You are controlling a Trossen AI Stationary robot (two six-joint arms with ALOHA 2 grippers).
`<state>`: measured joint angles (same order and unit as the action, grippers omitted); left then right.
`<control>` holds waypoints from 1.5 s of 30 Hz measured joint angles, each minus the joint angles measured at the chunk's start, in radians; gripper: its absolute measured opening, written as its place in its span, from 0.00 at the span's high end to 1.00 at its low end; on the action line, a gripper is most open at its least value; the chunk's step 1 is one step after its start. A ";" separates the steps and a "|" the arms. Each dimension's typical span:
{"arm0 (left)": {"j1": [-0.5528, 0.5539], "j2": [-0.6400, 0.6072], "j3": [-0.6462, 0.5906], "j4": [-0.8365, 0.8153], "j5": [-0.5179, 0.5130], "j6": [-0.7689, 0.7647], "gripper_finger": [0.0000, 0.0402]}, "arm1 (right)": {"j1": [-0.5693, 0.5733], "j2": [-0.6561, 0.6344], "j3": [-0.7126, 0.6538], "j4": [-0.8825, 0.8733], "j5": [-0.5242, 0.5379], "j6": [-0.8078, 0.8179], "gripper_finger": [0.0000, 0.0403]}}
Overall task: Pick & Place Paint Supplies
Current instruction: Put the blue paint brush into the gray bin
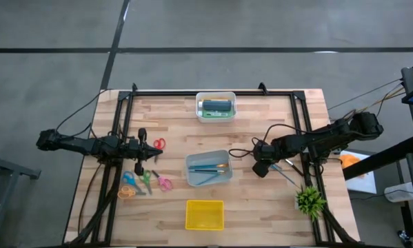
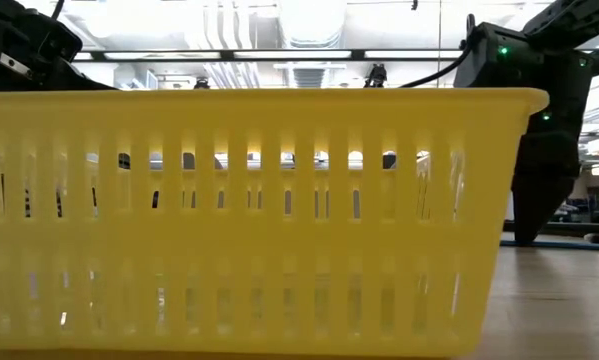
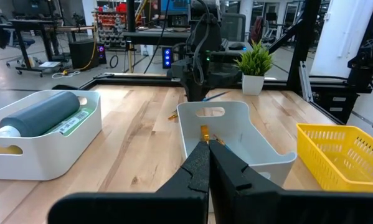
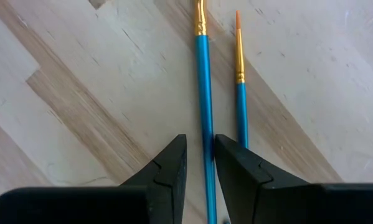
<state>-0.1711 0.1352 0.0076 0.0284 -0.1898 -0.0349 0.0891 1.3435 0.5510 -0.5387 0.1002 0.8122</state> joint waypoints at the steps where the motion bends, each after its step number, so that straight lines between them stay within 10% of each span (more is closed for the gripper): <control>1: 0.000 0.000 0.000 0.000 0.000 0.000 1.00 | 0.000 0.000 0.000 0.003 0.002 0.000 0.80; 13: 0.000 0.000 0.000 0.000 0.000 0.000 1.00 | -0.001 0.000 0.000 0.004 0.012 -0.004 0.96; 45: 0.000 0.000 0.000 0.000 0.000 0.000 1.00 | 0.000 -0.028 0.079 -0.007 0.023 -0.130 0.95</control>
<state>-0.1707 0.1352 0.0078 0.0284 -0.1898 -0.0345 0.0887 1.3155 0.6299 -0.5455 0.1228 0.6826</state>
